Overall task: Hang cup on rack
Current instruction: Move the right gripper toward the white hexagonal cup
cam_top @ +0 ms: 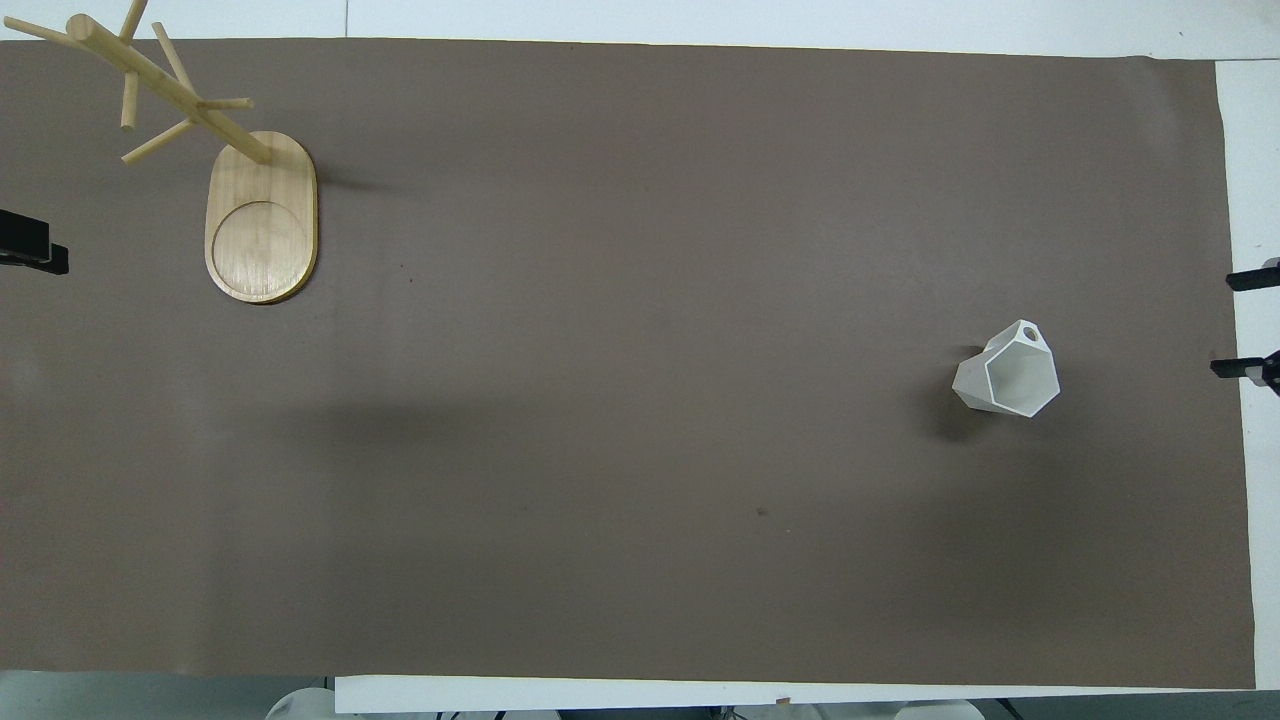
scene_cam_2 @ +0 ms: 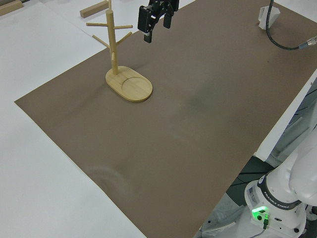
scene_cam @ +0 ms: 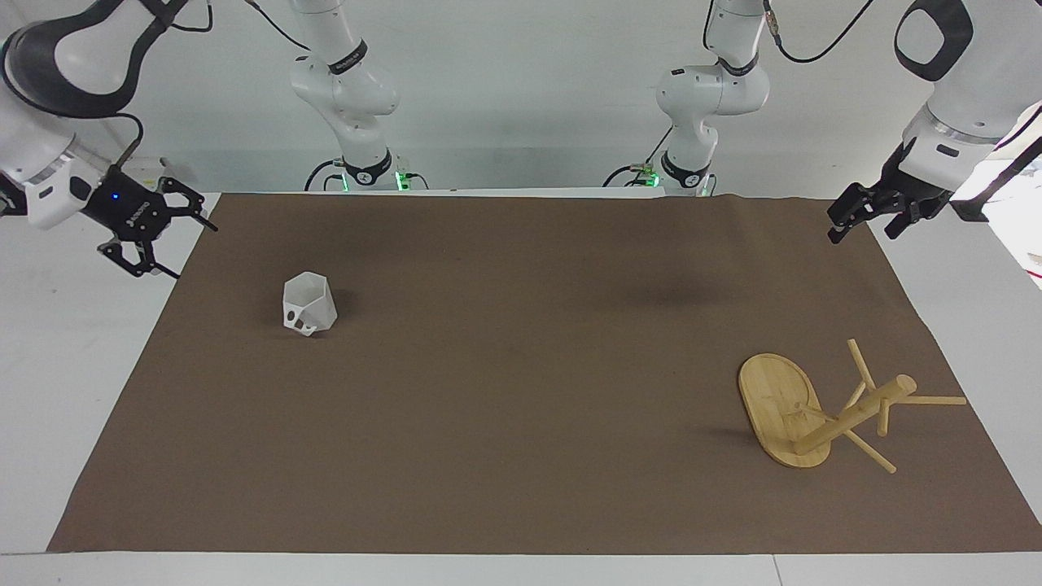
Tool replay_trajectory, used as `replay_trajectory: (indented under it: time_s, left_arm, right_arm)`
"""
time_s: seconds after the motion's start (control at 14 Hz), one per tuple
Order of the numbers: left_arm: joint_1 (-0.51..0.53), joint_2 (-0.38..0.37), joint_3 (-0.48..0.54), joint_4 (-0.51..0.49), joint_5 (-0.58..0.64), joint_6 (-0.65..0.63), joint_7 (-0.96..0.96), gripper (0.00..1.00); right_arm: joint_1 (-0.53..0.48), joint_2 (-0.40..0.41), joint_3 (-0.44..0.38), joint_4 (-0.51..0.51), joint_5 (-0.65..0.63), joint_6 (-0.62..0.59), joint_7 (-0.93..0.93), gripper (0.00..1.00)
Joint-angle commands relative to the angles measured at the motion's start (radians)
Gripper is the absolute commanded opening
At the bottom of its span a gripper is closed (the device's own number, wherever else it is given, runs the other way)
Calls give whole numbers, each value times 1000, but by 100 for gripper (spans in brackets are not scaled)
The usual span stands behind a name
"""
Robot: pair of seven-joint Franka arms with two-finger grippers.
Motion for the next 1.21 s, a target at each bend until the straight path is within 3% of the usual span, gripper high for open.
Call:
replay_trajectory:
  time_s: [0.0,0.14,0.36,0.57,1.14]
  left_arm:
    - [0,-19,3,-16,24,-2,-20,100]
    - [-1,-19,3,-16,24,-2,-20,100]
    - [-1,-20,3,-17,24,-3,-18,100]
    - [-6,-22,3,-19,24,-3,-18,100]
    - [-12,-22,0,-17,24,-2,-17,100]
  right_arm:
    - [-92,71,12,-73,165,-11,-251,100]
    - [-155,165,12,-88,266,-63,-433,100]
    - [-201,243,12,-162,363,-103,-630,100]
    - [-195,239,12,-275,412,-95,-708,100]
    - [-150,216,13,-364,489,-77,-749,100]
